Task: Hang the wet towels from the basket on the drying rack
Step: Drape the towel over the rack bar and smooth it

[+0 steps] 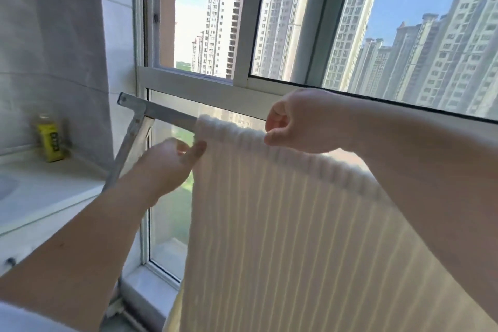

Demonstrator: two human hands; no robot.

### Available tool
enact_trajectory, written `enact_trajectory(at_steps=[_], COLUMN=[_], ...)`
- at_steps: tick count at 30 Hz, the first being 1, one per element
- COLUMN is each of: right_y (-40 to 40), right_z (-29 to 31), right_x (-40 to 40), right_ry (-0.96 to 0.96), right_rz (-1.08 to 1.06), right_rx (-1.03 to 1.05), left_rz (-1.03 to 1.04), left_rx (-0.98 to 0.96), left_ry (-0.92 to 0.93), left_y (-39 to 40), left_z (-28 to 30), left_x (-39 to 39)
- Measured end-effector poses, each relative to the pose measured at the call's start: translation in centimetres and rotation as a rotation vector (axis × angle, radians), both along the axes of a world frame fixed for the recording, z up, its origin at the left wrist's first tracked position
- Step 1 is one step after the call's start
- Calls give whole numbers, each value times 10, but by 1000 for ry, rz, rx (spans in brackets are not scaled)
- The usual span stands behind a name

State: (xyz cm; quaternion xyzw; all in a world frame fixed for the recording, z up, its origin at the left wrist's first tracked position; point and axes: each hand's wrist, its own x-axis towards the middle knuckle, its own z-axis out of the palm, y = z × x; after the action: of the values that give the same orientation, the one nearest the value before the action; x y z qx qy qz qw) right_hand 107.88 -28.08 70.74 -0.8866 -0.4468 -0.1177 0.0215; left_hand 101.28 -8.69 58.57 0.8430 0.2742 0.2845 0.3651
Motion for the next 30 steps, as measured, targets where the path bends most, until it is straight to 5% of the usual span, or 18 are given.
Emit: enact_trajectory(at_steps=[3, 6, 9, 14, 24, 27, 30], right_y=[20, 33, 38, 37, 9, -5, -20], right_z=[-5, -9, -12, -15, -20, -24, -29], right_x=[1, 3, 5, 5, 8, 8, 7], right_ry=[-33, -37, -31, -7, -9, -16, -8], right_rz=[30, 32, 7, -34, -37, -48, -92], right_rx=[-42, -37, -53, -38, 43, 106, 149], left_rz=[-276, -228, -66, 164, 337, 313, -9], left_rx=[-309, -363, -145, 295, 457, 591, 717], left_ry=[-157, -342, -427, -191, -201, -223, -344], left_y=[-9, -2, 12, 38, 51, 29, -19], left_z=[-12, 1, 31, 64, 46, 47, 52], left_x=[3, 5, 8, 19, 23, 28, 43])
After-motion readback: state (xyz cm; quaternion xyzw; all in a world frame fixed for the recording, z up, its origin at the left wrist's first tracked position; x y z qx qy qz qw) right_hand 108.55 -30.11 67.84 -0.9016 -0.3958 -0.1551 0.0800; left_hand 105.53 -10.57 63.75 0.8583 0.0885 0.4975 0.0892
